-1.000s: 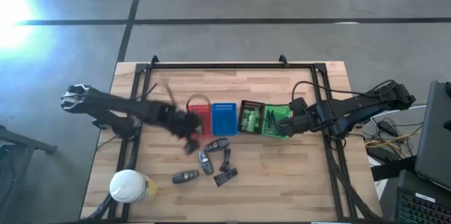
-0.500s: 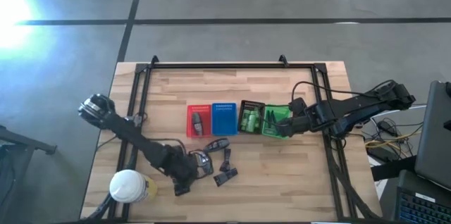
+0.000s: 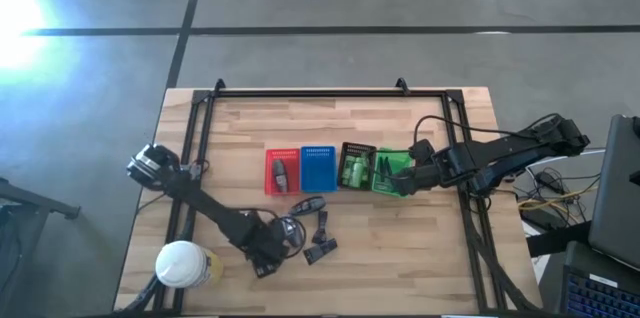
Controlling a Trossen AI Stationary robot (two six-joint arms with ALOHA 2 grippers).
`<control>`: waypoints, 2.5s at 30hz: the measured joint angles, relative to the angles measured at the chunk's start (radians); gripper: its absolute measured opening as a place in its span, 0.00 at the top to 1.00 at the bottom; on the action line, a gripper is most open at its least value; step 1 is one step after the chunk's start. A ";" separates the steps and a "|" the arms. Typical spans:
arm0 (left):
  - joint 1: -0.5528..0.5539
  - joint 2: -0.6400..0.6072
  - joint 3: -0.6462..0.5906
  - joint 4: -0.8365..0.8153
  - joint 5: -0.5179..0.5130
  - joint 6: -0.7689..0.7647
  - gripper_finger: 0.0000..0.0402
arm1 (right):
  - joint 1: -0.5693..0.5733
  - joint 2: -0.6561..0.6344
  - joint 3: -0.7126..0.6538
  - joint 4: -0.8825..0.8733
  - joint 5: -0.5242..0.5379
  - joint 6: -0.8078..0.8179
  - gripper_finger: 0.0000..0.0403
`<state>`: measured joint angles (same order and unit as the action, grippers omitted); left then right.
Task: Pick & Place Travel size toiletries
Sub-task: Put the deodorant into the red bin
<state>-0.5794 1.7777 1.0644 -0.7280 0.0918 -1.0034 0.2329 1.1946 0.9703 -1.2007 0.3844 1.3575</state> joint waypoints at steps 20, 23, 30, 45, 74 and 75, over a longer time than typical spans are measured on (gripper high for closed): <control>0.464 -0.418 -0.059 0.073 -0.503 -0.435 0.47 | 0.000 0.000 -0.010 0.008 0.036 0.027 0.28; 0.553 -0.386 -0.086 0.197 -0.466 -0.380 0.47 | 0.000 0.000 -0.010 0.011 0.038 0.028 0.28; 0.594 -0.280 -0.106 0.235 -0.405 -0.378 0.47 | 0.000 0.000 -0.010 0.012 0.038 0.041 0.26; 0.559 -0.348 -0.090 0.189 -0.312 -0.283 0.04 | 0.000 0.000 -0.010 0.012 0.037 0.050 0.16; 0.162 -0.163 0.014 0.186 -0.151 1.563 0.10 | 0.000 0.000 -0.010 0.033 -0.047 -0.074 0.23; 0.170 -0.151 0.014 0.186 -0.126 1.579 0.11 | 0.000 0.000 -0.010 0.033 -0.047 -0.071 0.24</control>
<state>-0.4091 1.6262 1.0782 -0.5420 -0.0344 0.5760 0.2329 1.1946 0.9607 -1.1674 0.3378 1.2870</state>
